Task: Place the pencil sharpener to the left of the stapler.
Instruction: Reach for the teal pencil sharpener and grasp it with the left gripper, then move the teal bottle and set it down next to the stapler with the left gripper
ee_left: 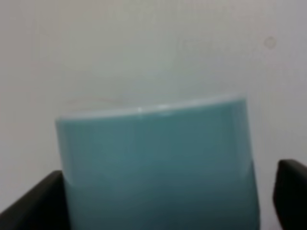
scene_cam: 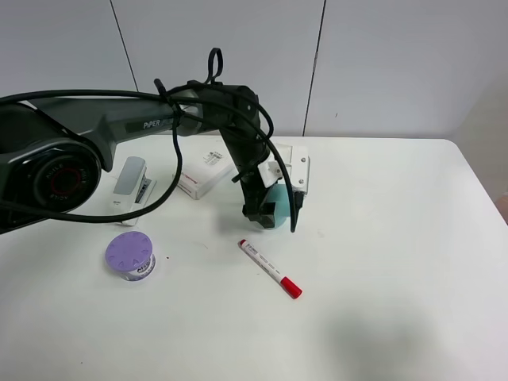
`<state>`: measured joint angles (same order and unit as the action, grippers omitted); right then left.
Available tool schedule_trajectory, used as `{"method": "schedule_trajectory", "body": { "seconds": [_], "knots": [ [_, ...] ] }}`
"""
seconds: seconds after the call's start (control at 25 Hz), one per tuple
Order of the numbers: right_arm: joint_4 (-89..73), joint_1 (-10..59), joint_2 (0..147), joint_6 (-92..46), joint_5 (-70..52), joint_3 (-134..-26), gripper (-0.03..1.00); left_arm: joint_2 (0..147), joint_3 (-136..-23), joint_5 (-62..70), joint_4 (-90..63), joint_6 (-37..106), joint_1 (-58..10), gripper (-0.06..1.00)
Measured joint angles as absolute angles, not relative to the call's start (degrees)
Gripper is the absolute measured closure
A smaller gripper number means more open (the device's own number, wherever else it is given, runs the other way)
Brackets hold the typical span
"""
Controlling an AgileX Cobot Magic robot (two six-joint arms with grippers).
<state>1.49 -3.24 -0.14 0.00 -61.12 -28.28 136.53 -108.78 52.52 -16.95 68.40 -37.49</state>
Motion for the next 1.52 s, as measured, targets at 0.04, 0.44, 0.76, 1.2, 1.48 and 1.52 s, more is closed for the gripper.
{"method": "schedule_trajectory", "body": {
  "seconds": [0.04, 0.44, 0.76, 1.2, 1.48, 1.52],
  "knots": [
    [1.5, -3.2, -0.1, 0.0, -61.1, -28.3, -0.02, 136.5, -108.8, 52.5, -17.0, 68.4, -37.4, 0.28],
    [1.5, -3.2, -0.1, 0.0, -61.1, -28.3, -0.02, 136.4, -109.3, 53.3, -17.1, 65.9, -37.3, 0.28],
    [1.5, -3.2, -0.1, 0.0, -61.1, -28.3, -0.02, 129.9, -120.6, 66.6, -13.9, 31.8, -37.4, 0.28],
    [1.5, -3.2, -0.1, 0.0, -61.1, -28.3, -0.02, 118.8, -120.1, 69.4, -6.8, 2.6, -29.4, 0.28],
    [1.5, -3.2, -0.1, 0.0, -61.1, -28.3, -0.02, 105.3, -103.4, 69.4, -3.8, 2.6, -18.0, 0.28],
    [1.5, -3.2, -0.1, 0.0, -61.1, -28.3, -0.02, 103.3, -100.8, 69.4, -3.5, 2.6, -16.1, 0.28]
  ]
}}
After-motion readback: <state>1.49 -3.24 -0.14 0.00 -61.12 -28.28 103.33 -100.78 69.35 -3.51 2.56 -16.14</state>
